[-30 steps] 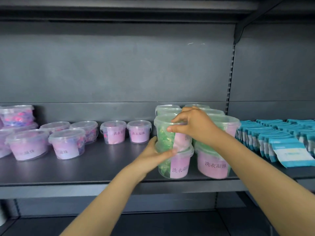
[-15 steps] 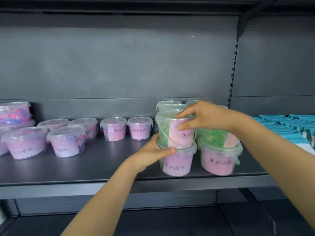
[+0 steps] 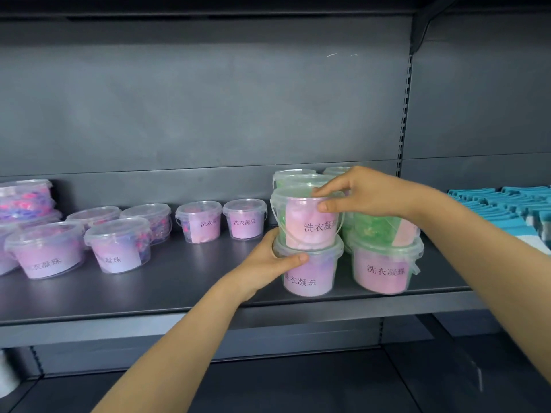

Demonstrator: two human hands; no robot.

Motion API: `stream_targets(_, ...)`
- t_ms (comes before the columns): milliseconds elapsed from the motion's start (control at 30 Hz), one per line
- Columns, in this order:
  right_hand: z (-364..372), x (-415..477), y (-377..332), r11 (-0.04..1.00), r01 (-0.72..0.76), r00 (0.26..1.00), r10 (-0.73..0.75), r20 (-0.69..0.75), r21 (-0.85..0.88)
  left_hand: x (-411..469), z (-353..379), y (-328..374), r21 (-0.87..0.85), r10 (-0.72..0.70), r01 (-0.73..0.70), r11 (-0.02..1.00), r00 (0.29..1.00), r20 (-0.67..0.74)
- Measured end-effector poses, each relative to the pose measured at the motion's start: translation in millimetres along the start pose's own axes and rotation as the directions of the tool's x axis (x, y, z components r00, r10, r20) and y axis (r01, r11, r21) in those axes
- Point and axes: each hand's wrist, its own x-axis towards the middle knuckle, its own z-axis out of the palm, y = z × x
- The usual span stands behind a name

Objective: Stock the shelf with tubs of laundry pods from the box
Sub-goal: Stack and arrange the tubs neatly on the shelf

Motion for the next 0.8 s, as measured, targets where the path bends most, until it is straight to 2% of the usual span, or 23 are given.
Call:
stream_targets(300,17.2,-0.2,-4.8,0.998,0.038,0.98,-0.048,-0.195,-0.06,-7.7,24.7,5.4,0.018,0.006,-0.002,1.0,0.973,-0.231)
stream_targets(400,11.7,-1.1,-2.6,0.999,0.021,0.988,-0.026,-0.153,-0.036,-10.5,31.3,8.3,0.048,0.024,-0.012,0.999,0.966,-0.256)
stream_targets(500,1.2,-0.2,2.4,1.0,0.019,0.998,-0.019,-0.063,0.002,-11.2,28.5,16.2,0.088,0.042,-0.026,0.996,0.981,-0.191)
stream_targets(633,-8.8,1.0,3.9,0.998,-0.007,1.0,0.006,0.021,0.062,-11.8,23.5,22.5,0.042,0.026,-0.021,0.999,0.994,-0.11)
stream_targets(800,-7.7,0.1,7.3,0.994,-0.02,1.0,0.018,0.019,0.107,-13.2,30.4,16.4,-0.026,0.03,-0.036,0.999,0.984,-0.173)
